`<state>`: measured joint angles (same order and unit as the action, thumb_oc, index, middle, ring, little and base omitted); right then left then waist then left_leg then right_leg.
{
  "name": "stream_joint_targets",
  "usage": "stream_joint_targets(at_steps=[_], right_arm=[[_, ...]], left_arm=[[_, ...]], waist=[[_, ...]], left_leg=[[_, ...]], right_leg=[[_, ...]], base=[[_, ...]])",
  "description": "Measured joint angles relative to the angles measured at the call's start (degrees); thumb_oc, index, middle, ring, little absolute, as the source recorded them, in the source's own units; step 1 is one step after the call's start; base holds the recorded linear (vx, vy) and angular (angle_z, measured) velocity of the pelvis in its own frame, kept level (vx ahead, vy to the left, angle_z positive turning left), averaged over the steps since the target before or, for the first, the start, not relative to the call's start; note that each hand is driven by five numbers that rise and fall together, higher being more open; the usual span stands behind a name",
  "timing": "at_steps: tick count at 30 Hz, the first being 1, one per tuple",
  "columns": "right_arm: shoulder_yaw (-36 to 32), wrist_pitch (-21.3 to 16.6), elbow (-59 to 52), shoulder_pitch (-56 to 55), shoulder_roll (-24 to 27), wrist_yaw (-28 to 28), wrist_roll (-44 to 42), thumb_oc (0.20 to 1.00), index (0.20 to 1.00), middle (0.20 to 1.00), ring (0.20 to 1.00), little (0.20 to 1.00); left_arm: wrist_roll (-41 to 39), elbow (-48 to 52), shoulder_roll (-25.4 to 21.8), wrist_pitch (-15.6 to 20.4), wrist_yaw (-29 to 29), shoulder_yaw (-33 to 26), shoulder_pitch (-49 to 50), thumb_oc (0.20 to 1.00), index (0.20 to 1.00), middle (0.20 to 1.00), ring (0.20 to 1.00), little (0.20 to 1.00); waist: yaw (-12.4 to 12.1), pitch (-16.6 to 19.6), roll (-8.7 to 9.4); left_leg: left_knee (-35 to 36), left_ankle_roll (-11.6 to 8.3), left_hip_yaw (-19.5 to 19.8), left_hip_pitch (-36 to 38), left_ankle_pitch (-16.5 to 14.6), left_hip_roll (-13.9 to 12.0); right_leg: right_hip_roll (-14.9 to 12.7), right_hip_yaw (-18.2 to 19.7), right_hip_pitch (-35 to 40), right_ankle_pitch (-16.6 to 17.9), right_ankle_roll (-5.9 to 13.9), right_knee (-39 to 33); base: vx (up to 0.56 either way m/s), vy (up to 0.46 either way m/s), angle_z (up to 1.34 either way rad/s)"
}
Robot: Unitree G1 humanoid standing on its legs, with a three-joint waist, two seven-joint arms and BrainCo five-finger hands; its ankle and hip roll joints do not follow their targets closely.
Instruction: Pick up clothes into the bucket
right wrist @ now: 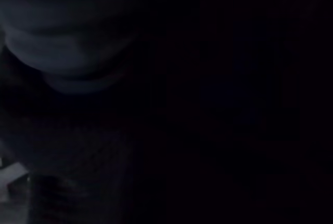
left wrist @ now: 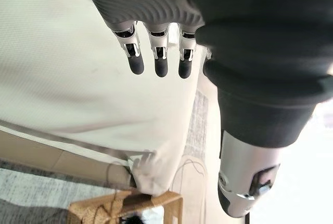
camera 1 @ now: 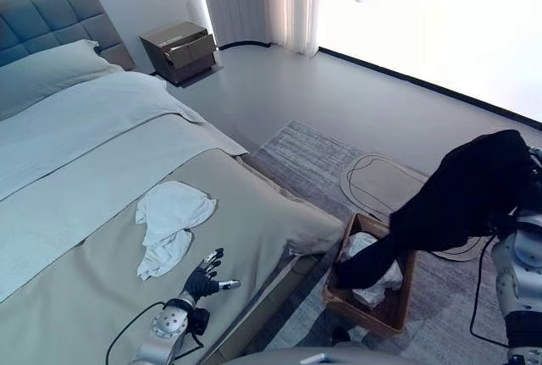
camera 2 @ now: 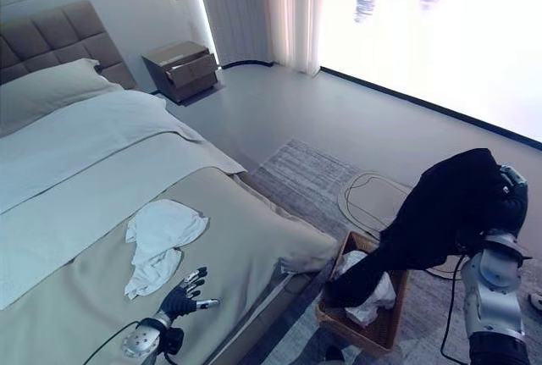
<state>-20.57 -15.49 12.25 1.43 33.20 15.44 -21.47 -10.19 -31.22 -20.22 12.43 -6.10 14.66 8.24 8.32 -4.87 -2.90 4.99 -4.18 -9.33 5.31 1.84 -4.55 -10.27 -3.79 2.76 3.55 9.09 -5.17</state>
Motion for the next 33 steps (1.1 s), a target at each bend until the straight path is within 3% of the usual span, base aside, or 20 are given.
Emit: stream_joint_targets(at_steps=[5, 10, 12, 13, 15, 16, 21, 23, 26, 27, 28, 30, 32, 33], right_arm=[[0.01, -0.54, -1.06, 1.49, 1.24, -0.01, -2.34, 0.2, 0.2, 0.2, 0.2, 0.2], [1.02, -0.55, -1.05, 5.78, 2.13, 0.17, -2.92, 0.2, 0.2, 0.2, 0.2, 0.2], [3.22, -0.54, -1.04, 8.44, 1.78, 0.32, -2.96, 0.2, 0.2, 0.2, 0.2, 0.2], [4.89, -0.55, -1.12, 8.48, 1.41, 0.0, -2.95, 0.2, 0.2, 0.2, 0.2, 0.2], [6.73, -0.35, -1.17, 7.75, 0.01, -0.71, -2.74, 0.2, 0.2, 0.2, 0.2, 0.2], [7.03, -0.29, -1.19, 7.47, -0.48, -0.86, -2.67, 0.2, 0.2, 0.2, 0.2, 0.2], [8.1, 0.62, -1.0, 6.28, -0.98, -1.14, -1.92, 0.2, 0.2, 0.2, 0.2, 0.2], [9.13, -0.02, 2.65, 8.36, -1.01, 0.11, -1.88, 0.2, 0.2, 0.2, 0.2, 0.2], [12.11, 0.67, 5.17, 11.3, -2.11, 0.63, -1.84, 0.2, 0.2, 0.2, 0.2, 0.2], [13.3, 0.54, 5.66, 12.34, -2.23, 0.76, -1.81, 0.2, 0.2, 0.2, 0.2, 0.2], [15.3, 0.44, 6.64, 15.57, -2.13, 1.5, -1.78, 0.2, 0.2, 0.2, 0.2, 0.2], [15.47, 0.33, 8.06, 19.36, -1.19, 2.57, -1.77, 0.2, 0.2, 0.2, 0.2, 0.2], [15.61, 0.31, 9.73, 22.5, -1.79, 4.36, -1.64, 0.2, 0.2, 0.2, 0.2, 0.2], [15.92, 0.17, 10.16, 23.08, -1.76, 4.9, -1.49, 0.2, 0.2, 0.2, 0.2, 0.2]], left_arm=[[-2.42, 0.81, 0.78, 0.39, -1.13, 0.19, -0.53, 1.0, 1.0, 1.0, 1.0, 1.0], [-3.07, 5.17, -0.53, 0.45, -1.67, 2.14, -0.84, 1.0, 1.0, 1.0, 1.0, 1.0], [-3.13, 7.99, -1.69, 0.8, -1.61, 1.97, -1.1, 1.0, 1.0, 1.0, 1.0, 1.0], [-3.19, 8.8, -2.08, 0.78, -1.57, 1.81, -2.07, 1.0, 1.0, 1.0, 1.0, 1.0], [-4.73, 11.12, -2.41, 1.01, -1.44, 0.5, -2.25, 1.0, 1.0, 1.0, 1.0, 1.0], [-5.12, 11.88, -2.31, 1.07, -1.33, 0.22, -2.19, 1.0, 1.0, 1.0, 1.0, 1.0], [-9.65, 15.45, -0.81, 1.84, -1.31, 0.3, -2.3, 1.0, 1.0, 1.0, 1.0, 1.0], [-11.42, 16.5, -1.56, 2.76, -1.17, 1.72, -5.42, 1.0, 1.0, 1.0, 1.0, 1.0], [-12.06, 16.91, -1.87, 2.76, -0.83, 2.0, -7.89, 1.0, 1.0, 1.0, 1.0, 1.0], [-12.2, 17.29, -2.34, 2.77, -0.45, 2.01, -7.72, 1.0, 1.0, 1.0, 1.0, 1.0], [-13.96, 18.67, -3.51, 3.24, 0.27, 2.21, -7.73, 1.0, 1.0, 1.0, 1.0, 1.0], [-15.27, 19.06, -3.0, 3.71, 0.88, 2.41, -9.54, 1.0, 1.0, 1.0, 1.0, 1.0], [-17.55, 19.34, -1.79, 3.83, 1.25, 2.41, -11.73, 1.0, 1.0, 1.0, 1.0, 1.0], [-18.05, 20.04, -2.14, 3.95, 1.5, 2.5, -12.15, 1.0, 1.0, 1.0, 1.0, 1.0]], waist=[[0.15, -0.85, -1.37], [0.2, -3.99, -1.16], [-0.31, -5.64, -0.72], [-1.01, -6.79, -0.18], [-2.33, -7.92, 0.84], [-2.25, -8.24, 1.04], [-2.26, -10.54, -1.36], [-2.16, -12.4, -1.27], [-3.45, -14.95, -1.1], [-3.55, -15.74, -0.79], [-4.94, -17.02, 0.13], [-4.74, -18.68, 0.24], [-4.18, -20.3, -0.37], [-4.34, -20.43, 0.13]], left_leg=[[0.01, 0.96, -1.54, 0.31, -0.13, 2.1], [-0.03, 2.05, -5.31, 0.09, -0.68, 3.8], [-0.16, 2.25, -8.37, 0.07, -0.44, 3.67], [-0.84, 2.25, -10.03, 0.11, -0.45, 3.08], [-1.79, 2.06, -10.35, -0.24, -0.91, 1.97], [-1.9, 1.89, -9.7, -0.27, -1.11, 1.68], [-5.26, 1.87, -5.92, -4.19, -0.88, -1.44], [-9.38, 1.68, -3.04, -9.96, -0.65, -2.76], [-8.95, 1.47, -2.46, -12.15, -0.45, -4.25], [-9.82, 1.48, -2.41, -12.47, -0.46, -4.44], [-12.4, 1.45, 0.85, -14.87, -0.79, -3.7], [-14.48, 0.97, 7.7, -18.69, -1.1, -2.56], [-11.96, -1.14, 8.86, -20.11, -2.7, -2.07], [-12.26, -0.92, 8.24, -21.38, -2.73, -1.53]], right_leg=[[-2.04, 1.43, -0.58, 0.68, 1.15, 0.03], [-3.62, 3.55, -5.05, 1.46, 2.22, 3.11], [-5.83, 0.82, -7.31, 0.49, 1.71, 4.7], [-7.12, -3.54, -8.13, 0.5, 1.71, 6.1], [-6.71, -5.45, -8.83, 1.48, 2.23, 6.57], [-6.22, -5.6, -8.91, 1.67, 1.98, 6.43], [-3.0, -7.83, -8.39, 2.97, 0.51, 4.69], [-2.6, -9.43, -12.34, 2.6, -0.24, 7.76], [-0.4, -9.37, -15.33, 2.16, -1.44, 8.57], [-0.24, -8.74, -16.25, 1.9, -1.81, 9.08], [-0.43, -6.91, -18.54, 1.84, -3.15, 10.38], [-0.94, -6.05, -21.47, 2.62, -3.29, 10.79], [-2.03, -5.8, -25.31, 3.44, -2.77, 12.92], [-2.7, -5.26, -27.14, 3.45, -2.75, 13.99]], base=[[-0.04, 0.12, -0.13], [-0.06, 0.03, -0.4], [-0.04, -0.168, -0.61], [-0.02, -0.186, -0.55], [-0.02, -0.201, -0.29], [-0.03, -0.215, -0.01], [-0.15, -0.227, 0.16], [-0.12, -0.197, 0.39], [-0.16, -0.133, -0.03], [-0.12, 0.012, -0.46], [-0.15, 0.042, -0.47], [-0.08, 0.078, -0.27], [-0.11, 0.146, 0.02], [-0.08, 0.161, -0.03]])
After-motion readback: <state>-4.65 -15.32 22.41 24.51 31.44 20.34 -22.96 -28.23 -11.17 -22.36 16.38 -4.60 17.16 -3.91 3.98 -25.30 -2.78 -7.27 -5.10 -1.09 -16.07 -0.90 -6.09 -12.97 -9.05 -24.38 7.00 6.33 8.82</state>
